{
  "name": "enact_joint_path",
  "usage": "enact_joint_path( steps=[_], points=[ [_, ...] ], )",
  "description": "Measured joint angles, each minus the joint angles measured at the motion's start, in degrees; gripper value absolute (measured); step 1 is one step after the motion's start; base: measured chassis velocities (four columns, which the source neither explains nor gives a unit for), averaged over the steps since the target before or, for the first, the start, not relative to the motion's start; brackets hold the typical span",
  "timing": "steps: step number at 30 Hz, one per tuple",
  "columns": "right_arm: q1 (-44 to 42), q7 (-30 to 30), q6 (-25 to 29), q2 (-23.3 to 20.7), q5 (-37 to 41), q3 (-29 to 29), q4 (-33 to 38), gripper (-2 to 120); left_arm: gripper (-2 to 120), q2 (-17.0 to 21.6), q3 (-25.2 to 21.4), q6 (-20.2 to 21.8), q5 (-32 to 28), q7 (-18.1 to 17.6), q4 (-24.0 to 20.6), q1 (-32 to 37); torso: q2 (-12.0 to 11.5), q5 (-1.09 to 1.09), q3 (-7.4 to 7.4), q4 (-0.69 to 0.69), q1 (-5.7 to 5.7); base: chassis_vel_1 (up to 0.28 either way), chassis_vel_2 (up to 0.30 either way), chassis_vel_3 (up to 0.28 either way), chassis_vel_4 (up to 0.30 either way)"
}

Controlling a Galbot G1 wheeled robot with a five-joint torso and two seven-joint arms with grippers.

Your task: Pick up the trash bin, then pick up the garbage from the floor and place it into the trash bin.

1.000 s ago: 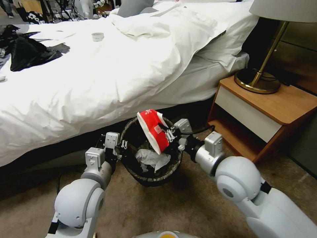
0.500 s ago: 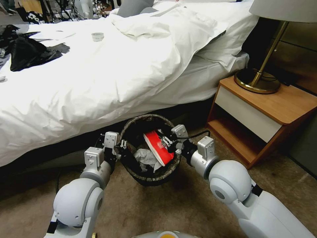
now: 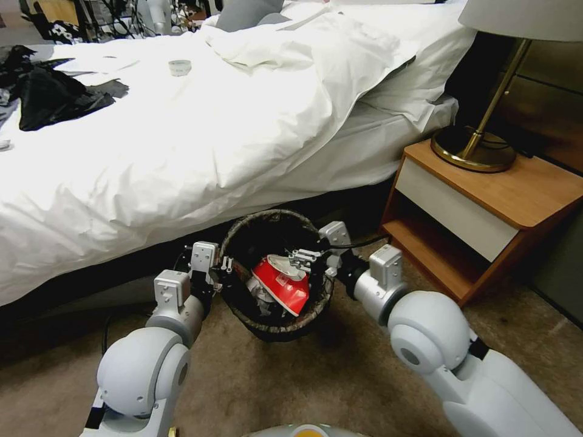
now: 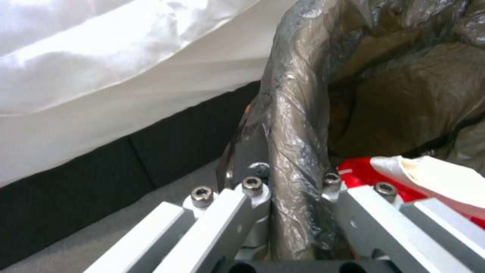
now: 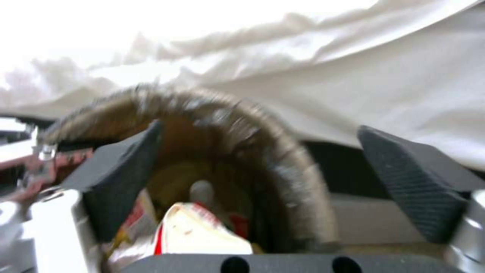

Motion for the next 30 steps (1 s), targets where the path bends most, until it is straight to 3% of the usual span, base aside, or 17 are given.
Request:
enact_joint_path(
  steps=[9,11,16,18,24,30],
  points=[
    [-9.5,2.3,10.2,1.6,-3.3,9.7,3.8,100,2,0.1,-0.8,-0.2,0.0,0.0,0.0,0.2,0.0,0.01,0.00,0.01,0.00,0.000,0.000,0.000,0.000],
    [-13.3,2.3,15.2,3.6,-5.0,14.8,3.7,100,2,0.3,-1.0,-0.2,-0.1,0.0,0.0,0.3,0.0,0.01,0.00,0.00,0.00,0.000,0.000,0.000,0.000],
    [-18.2,0.8,20.6,6.5,-9.2,20.6,3.0,100,2,0.5,-1.4,-0.2,-0.3,0.2,-0.1,0.5,0.0,0.01,0.00,0.00,0.00,0.000,0.000,0.000,0.000],
    [-22.1,-1.5,23.2,9.6,-12.5,23.8,2.5,100,2,0.5,-2.0,-0.2,-0.4,0.3,-0.2,0.6,0.0,0.00,0.00,-0.01,0.00,0.000,0.000,0.000,0.000],
    [-29.8,-6.0,27.6,14.1,-18.1,26.6,1.6,100,2,0.3,-2.3,0.1,-0.4,0.7,-0.6,1.1,0.0,0.00,0.00,-0.01,0.00,0.000,0.000,0.000,0.000],
    [-34.7,-6.8,31.3,16.4,-20.8,26.8,0.3,100,2,0.1,-2.6,0.2,-0.2,0.8,-1.1,1.5,0.0,0.00,0.00,0.00,0.00,0.000,0.000,0.000,0.000]
  ],
)
